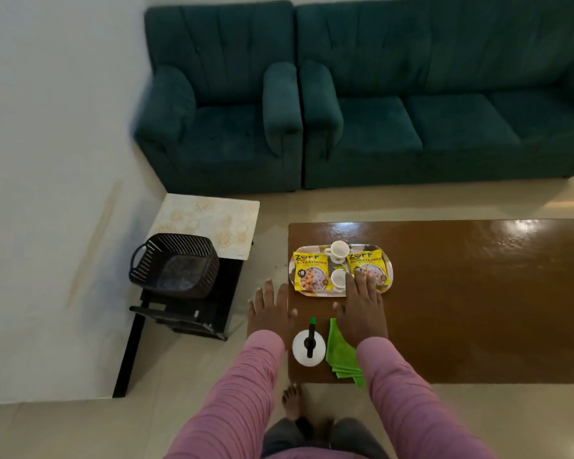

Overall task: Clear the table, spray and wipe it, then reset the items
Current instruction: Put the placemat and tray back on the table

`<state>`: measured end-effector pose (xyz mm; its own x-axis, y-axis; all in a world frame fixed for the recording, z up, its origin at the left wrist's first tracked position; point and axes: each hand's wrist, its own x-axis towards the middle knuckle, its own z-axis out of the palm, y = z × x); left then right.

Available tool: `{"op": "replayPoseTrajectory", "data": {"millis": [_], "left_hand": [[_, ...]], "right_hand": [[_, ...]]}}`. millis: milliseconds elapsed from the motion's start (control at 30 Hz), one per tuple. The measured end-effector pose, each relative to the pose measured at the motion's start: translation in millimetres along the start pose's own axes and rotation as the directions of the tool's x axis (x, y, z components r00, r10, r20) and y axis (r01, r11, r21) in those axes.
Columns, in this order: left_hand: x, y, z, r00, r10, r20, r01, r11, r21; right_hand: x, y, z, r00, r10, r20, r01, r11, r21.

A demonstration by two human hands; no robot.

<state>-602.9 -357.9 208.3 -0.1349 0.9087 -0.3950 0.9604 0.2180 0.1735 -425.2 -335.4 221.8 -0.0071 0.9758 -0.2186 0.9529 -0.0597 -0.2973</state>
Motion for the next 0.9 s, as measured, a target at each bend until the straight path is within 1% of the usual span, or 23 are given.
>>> {"op": "replayPoseTrajectory", "data": {"millis": [133,200,267,333,400,467,667,767,900], "left_hand": [[-18,-11,-7,0.998,-0.023,-0.056,0.022,1.0,-0.014],[-29,-17,-11,0.998,-0.031,-0.061,0.03,0.999,-0.011],[-43,-25,-12,0.997,-0.04,-0.072,0.041,0.999,0.013],[-56,-37,-12,0.996,-0.047,-0.075,0.05,0.998,0.035],[-67,-52,-10,0.994,-0.069,-0.085,0.072,0.997,0.036],[-77,-70,-11,0.989,-0.101,-0.106,0.102,0.995,0.009],[-91,-127,-17,0.975,-0.192,-0.114,0.183,0.98,-0.083],[-86,-153,-26,0.977,-0.181,-0.112,0.17,0.98,-0.107],[-72,-201,-45,0.982,-0.137,-0.132,0.129,0.989,-0.068]], "right_hand": [[-14,-5,-5,1.0,-0.016,-0.025,0.016,1.0,0.005],[-21,-11,-4,1.0,-0.009,-0.029,0.01,0.999,0.036],[-32,-19,0,0.999,-0.015,-0.053,0.019,0.997,0.072],[-45,-30,8,0.999,-0.024,-0.039,0.027,0.996,0.084],[-58,-42,18,0.999,-0.047,-0.014,0.048,0.996,0.075],[-68,-57,24,0.995,-0.099,-0.006,0.099,0.994,0.047],[-73,-106,30,0.979,-0.201,-0.027,0.199,0.978,-0.058],[-67,-135,34,0.977,-0.21,-0.039,0.207,0.976,-0.075],[-61,-189,48,0.977,-0.208,-0.046,0.205,0.977,-0.054]]}}
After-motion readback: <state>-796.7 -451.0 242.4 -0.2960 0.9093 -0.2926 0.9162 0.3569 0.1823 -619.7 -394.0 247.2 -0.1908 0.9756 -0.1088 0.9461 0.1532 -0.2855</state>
